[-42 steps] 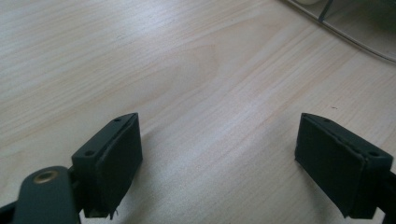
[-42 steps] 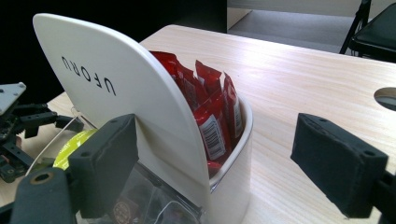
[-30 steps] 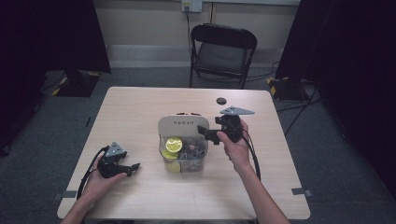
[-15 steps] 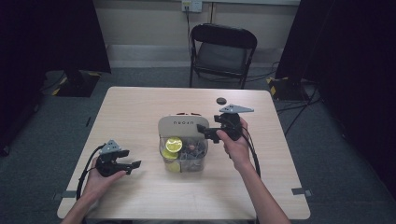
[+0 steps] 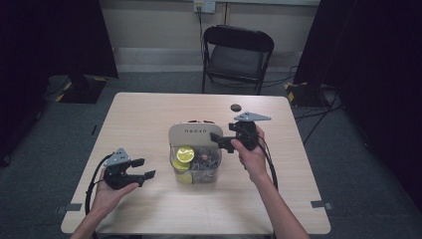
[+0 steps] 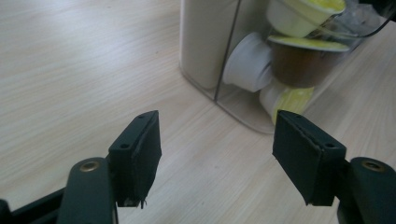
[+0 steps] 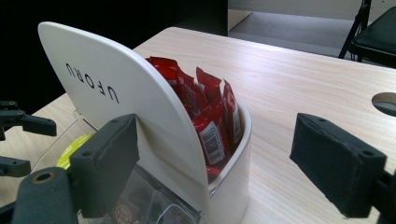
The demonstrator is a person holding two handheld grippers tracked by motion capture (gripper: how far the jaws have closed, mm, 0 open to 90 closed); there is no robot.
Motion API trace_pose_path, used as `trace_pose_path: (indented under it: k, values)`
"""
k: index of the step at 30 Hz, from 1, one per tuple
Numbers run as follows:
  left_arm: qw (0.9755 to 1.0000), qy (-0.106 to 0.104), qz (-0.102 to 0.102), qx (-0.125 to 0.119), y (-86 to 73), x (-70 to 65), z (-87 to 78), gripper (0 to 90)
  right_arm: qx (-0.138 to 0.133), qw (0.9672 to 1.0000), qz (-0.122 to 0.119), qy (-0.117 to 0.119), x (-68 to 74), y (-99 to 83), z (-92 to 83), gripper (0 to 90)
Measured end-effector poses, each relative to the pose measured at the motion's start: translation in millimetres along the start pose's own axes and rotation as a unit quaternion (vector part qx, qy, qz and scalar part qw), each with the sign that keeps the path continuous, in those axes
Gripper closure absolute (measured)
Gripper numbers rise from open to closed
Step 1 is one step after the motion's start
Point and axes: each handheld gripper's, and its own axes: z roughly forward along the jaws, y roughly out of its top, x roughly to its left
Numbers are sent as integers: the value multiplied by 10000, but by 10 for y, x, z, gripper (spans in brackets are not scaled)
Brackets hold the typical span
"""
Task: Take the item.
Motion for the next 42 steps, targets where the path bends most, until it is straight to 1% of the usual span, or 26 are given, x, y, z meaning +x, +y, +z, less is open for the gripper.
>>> trace_pose_path:
  k: [2,3,4,5,8,12,14,15,18,20,22,23,25,26,28,31,33,34,35,36,37,38,39,40,41,42]
  values:
    - [10000,-89,36,10,40,-48,22,323,-7,10000,-62,0,13,2,5,150]
    - [9998,-180,-30,-18,59,-68,25,323,1,10000,-55,7,16,1,8,151]
    - [9991,-390,-154,-94,80,-73,27,330,4,10000,-55,9,17,0,11,150]
    - [9987,-461,-163,-149,108,-91,19,353,6,10000,-54,10,17,-2,12,150]
    - [9993,-311,78,-180,199,-145,-22,352,13,10000,-39,-3,10,-9,7,150]
    - [9988,-361,171,-277,318,-198,-48,356,11,10000,6,17,-10,-17,12,142]
    - [9985,-322,335,-294,391,-226,-53,363,17,10000,-3,27,-12,-20,21,141]
    - [9983,-362,322,-331,429,-239,-47,367,17,10000,-4,31,-11,-20,24,140]
    - [9977,-273,497,-376,543,-289,-20,367,19,10000,3,35,-5,-18,26,141]
    - [9972,-345,524,-411,604,-311,18,367,18,10000,3,40,-7,-17,26,141]
    - [9968,-354,561,-447,657,-341,67,368,12,10000,14,56,-15,-16,26,140]
    - [9968,-403,536,-438,679,-361,95,368,13,10000,15,60,-17,-16,26,140]
    - [9963,-434,612,-411,724,-405,148,368,11,10000,21,66,-17,-15,24,140]
    - [9961,-492,613,-399,748,-425,176,368,9,10000,24,64,-16,-14,24,140]
    - [9959,-529,645,-362,794,-464,229,368,4,10000,34,68,-14,-15,25,140]
    - [9954,-618,656,-312,826,-482,313,379,-5,10000,40,70,-7,-13,29,141]
    - [9946,-787,580,-336,818,-471,375,378,-8,10000,35,72,-5,-13,30,141]
    - [9950,-766,556,-333,810,-460,398,378,-6,10000,39,80,-5,-13,31,142]
    - [9956,-684,573,-282,804,-455,417,372,-7,10000,39,81,-5,-14,31,142]
    - [9957,-668,583,-267,794,-445,432,364,-9,9999,54,94,-6,-14,31,144]
    - [9955,-719,532,-323,778,-438,454,363,-18,9999,78,109,-10,-14,30,144]
    - [9959,-687,510,-276,769,-440,465,363,-21,9999,90,128,-13,-14,30,144]
    - [9960,-650,561,-243,763,-441,482,361,-24,9999,89,125,-13,-14,32,143]
    - [9962,-661,521,-232,753,-451,496,354,-26,9999,85,125,-13,-14,34,143]
    - [9961,-648,538,-252,746,-449,509,350,-23,9999,80,134,-12,-15,35,143]
    - [9963,-612,558,-208,742,-444,513,348,-22,9999,83,122,-8,-15,38,144]
